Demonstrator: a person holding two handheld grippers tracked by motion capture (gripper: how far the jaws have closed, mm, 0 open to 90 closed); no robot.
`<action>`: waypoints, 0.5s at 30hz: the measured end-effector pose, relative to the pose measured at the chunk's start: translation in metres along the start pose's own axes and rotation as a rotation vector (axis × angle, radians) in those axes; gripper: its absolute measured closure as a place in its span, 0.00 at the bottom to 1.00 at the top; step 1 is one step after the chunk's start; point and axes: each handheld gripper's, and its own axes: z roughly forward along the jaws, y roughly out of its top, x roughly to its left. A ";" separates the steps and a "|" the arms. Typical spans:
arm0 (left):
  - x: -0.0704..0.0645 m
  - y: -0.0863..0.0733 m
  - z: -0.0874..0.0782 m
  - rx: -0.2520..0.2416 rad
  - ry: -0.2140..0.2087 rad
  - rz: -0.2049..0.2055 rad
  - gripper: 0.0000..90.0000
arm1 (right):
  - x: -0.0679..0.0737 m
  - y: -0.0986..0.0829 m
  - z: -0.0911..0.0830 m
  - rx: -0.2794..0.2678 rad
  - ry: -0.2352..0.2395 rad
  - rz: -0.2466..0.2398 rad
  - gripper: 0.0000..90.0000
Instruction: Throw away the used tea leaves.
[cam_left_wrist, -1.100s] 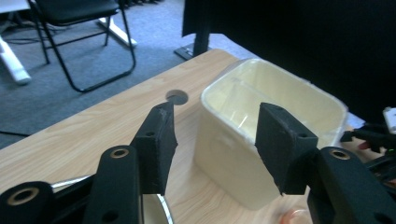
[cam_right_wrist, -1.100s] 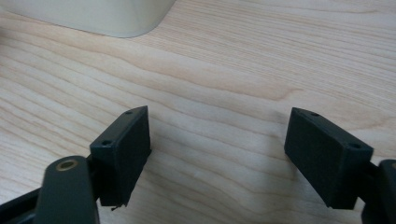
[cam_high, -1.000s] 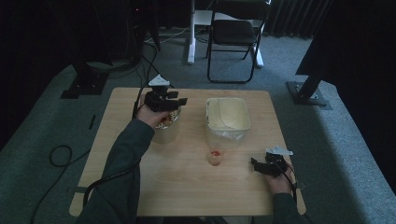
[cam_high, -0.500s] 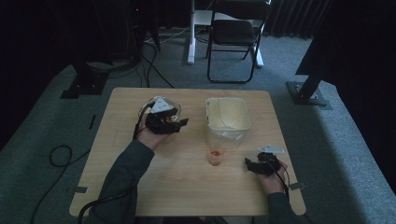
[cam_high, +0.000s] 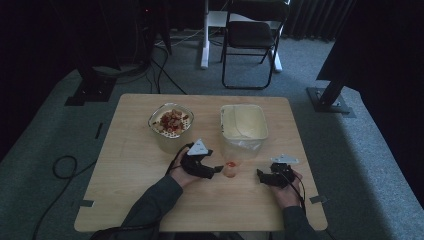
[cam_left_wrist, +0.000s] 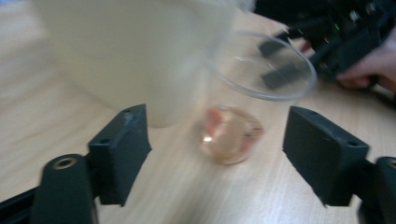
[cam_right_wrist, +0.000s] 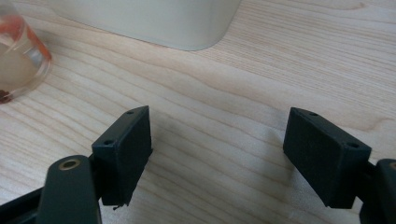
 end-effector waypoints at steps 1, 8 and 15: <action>-0.001 0.000 0.006 0.007 -0.015 0.002 0.22 | 0.000 0.000 0.000 0.000 0.000 0.000 0.25; -0.007 0.006 0.030 -0.011 -0.036 0.044 0.21 | -0.001 -0.002 -0.001 -0.003 -0.001 0.003 0.25; -0.011 0.014 0.047 -0.017 -0.044 0.063 0.22 | -0.001 -0.004 -0.002 -0.008 -0.002 0.002 0.25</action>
